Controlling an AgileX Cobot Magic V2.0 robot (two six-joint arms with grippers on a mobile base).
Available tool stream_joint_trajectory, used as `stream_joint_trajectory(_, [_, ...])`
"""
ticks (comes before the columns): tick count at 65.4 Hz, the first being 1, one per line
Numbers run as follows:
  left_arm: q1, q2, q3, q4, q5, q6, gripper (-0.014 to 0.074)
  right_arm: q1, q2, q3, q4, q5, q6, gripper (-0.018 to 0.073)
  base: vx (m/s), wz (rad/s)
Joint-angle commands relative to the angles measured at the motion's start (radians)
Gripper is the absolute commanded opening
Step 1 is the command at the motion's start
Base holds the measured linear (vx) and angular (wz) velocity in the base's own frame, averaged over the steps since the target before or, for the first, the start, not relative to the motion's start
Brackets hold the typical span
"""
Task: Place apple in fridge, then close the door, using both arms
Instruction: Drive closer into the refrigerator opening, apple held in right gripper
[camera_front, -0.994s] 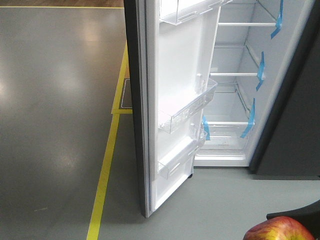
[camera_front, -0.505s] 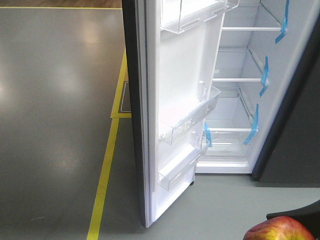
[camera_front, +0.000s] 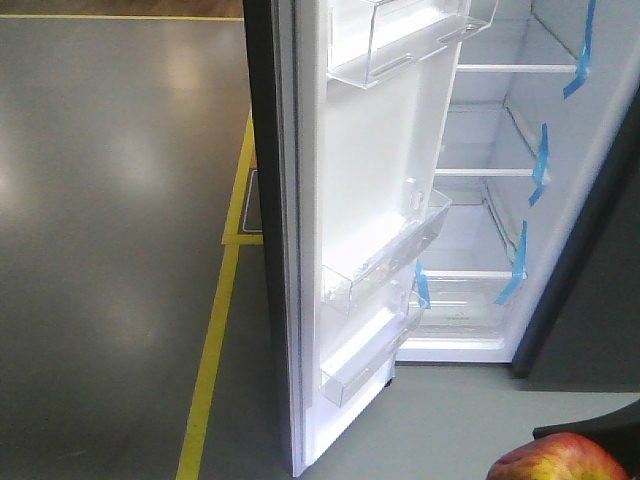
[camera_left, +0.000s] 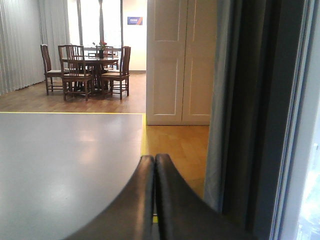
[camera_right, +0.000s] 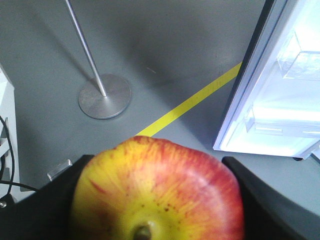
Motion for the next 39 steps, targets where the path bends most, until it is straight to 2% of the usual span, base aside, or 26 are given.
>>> stream_joint_trajectory(1, [-0.006,-0.015,0.028,-0.004,-0.075,-0.002,-0.0006,0.000,-0.001,-0.026,0.013,-0.061,-0.006,0.0169,0.09,0.00])
stream_joint_trajectory(39, [-0.006,-0.015,0.028,-0.004,-0.075,-0.002,-0.0006,0.000,-0.001,-0.026,0.013,-0.061,-0.006,0.0169,0.07,0.01])
